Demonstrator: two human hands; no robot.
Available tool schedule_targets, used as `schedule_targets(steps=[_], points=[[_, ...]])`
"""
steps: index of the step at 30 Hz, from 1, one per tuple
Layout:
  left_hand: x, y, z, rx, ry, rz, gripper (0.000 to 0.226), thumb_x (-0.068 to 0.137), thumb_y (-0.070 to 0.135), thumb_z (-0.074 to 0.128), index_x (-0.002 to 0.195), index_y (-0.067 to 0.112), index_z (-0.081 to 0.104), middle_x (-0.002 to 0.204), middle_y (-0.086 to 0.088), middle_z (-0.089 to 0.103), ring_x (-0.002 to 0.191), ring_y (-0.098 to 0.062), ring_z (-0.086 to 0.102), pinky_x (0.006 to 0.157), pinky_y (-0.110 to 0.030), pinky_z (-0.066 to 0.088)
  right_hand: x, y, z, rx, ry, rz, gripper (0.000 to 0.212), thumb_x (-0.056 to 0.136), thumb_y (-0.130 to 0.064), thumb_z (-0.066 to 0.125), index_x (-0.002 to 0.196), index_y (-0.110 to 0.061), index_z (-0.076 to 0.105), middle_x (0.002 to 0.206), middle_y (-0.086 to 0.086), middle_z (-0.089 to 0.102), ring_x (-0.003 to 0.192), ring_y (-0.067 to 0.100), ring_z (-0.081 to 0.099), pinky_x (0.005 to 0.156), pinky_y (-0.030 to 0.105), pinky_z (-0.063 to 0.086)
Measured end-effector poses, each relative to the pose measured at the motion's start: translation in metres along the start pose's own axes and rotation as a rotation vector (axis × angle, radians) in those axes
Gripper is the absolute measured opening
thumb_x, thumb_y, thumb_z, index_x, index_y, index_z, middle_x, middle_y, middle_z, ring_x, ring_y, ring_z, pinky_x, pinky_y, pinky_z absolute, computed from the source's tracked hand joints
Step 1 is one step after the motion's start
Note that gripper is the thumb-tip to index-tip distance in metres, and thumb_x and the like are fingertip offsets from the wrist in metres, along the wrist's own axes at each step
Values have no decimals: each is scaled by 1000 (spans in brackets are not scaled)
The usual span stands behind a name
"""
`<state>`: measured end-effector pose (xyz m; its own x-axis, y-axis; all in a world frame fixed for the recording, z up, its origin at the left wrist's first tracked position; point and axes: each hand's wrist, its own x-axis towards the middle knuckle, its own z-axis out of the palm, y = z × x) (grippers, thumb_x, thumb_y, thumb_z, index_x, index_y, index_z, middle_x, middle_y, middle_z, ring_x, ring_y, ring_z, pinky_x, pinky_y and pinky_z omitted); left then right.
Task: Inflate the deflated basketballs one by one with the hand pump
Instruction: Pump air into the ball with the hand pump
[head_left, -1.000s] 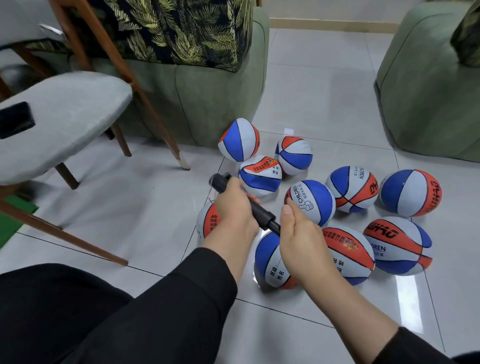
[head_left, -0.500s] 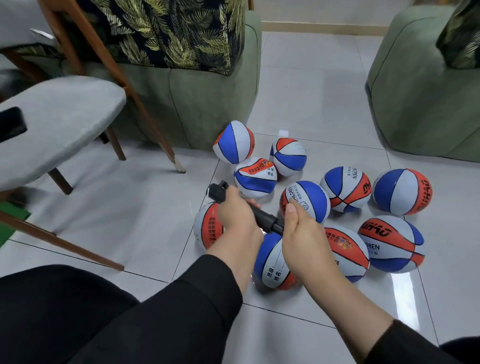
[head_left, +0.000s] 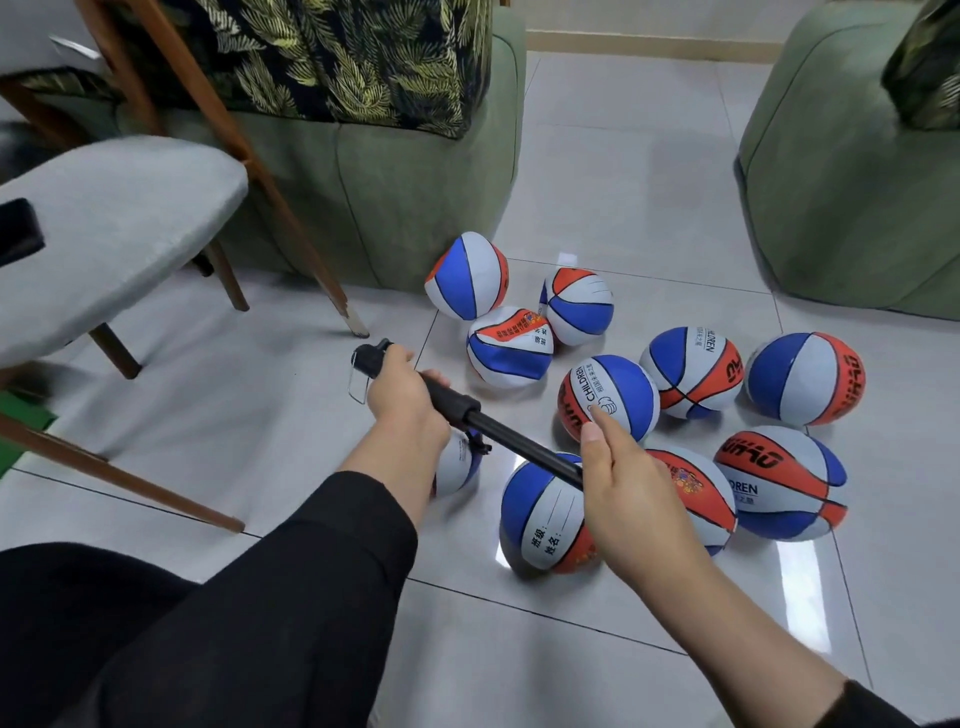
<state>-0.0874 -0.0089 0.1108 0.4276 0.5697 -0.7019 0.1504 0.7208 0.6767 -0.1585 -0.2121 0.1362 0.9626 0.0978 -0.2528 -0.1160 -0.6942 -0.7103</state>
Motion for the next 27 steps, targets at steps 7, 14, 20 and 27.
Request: schedule_targets(steps=[7, 14, 20, 27], points=[[-30, -35, 6, -9, -70, -87, 11, 92, 28, 62, 91, 19, 56, 52, 3, 55, 50, -16, 53, 61, -27, 51, 9, -7, 9, 10, 43, -19, 51, 109, -39, 27, 156, -23, 39, 153, 4, 51, 140, 29, 44, 108, 35, 38], [-51, -58, 11, 76, -110, -17, 22, 93, 32, 60, 97, 10, 62, 54, -3, 60, 48, -18, 56, 63, -32, 52, 12, -13, 20, 95, 56, -17, 44, 110, -34, 29, 143, -16, 53, 135, 12, 63, 127, 32, 53, 91, 31, 39], [-34, -29, 9, 42, -69, -15, 11, 93, 25, 61, 89, 16, 56, 52, 0, 56, 49, -17, 53, 61, -31, 50, 9, -11, 11, 68, 5, -32, 51, 109, -42, 30, 155, -22, 39, 143, 11, 57, 130, 33, 50, 94, 35, 40], [-20, -10, 6, -13, -25, -18, 10, 94, 27, 61, 90, 21, 55, 61, 1, 56, 52, -15, 54, 56, -27, 48, 3, -3, 1, 60, 21, -12, 54, 109, -44, 27, 161, -30, 26, 156, 5, 46, 139, 27, 44, 104, 35, 39]])
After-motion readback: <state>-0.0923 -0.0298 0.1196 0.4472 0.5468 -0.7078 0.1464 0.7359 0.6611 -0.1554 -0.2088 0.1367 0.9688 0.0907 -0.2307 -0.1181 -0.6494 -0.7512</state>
